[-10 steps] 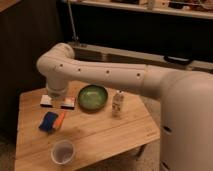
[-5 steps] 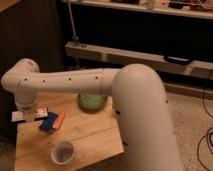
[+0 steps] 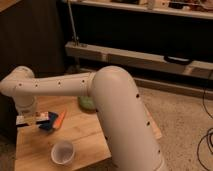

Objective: Place the eraser on the white sponge

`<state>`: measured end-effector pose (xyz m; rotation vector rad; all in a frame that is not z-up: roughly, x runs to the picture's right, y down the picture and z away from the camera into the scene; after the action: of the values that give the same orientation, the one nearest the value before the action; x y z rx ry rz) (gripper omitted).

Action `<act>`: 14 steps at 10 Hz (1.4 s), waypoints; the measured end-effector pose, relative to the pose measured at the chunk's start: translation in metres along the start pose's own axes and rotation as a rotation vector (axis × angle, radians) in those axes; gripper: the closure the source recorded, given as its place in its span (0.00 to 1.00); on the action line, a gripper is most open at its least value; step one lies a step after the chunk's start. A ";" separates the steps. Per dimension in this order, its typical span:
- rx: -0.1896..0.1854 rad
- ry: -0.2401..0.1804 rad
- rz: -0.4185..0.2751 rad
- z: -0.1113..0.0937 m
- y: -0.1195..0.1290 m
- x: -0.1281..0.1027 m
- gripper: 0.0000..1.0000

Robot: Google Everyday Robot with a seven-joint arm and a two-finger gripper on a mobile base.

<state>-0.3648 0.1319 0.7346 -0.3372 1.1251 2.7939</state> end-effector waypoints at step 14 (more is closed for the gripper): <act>0.011 0.066 -0.143 0.019 0.012 -0.048 1.00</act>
<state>-0.3240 0.1352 0.7675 -0.4926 1.0829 2.6693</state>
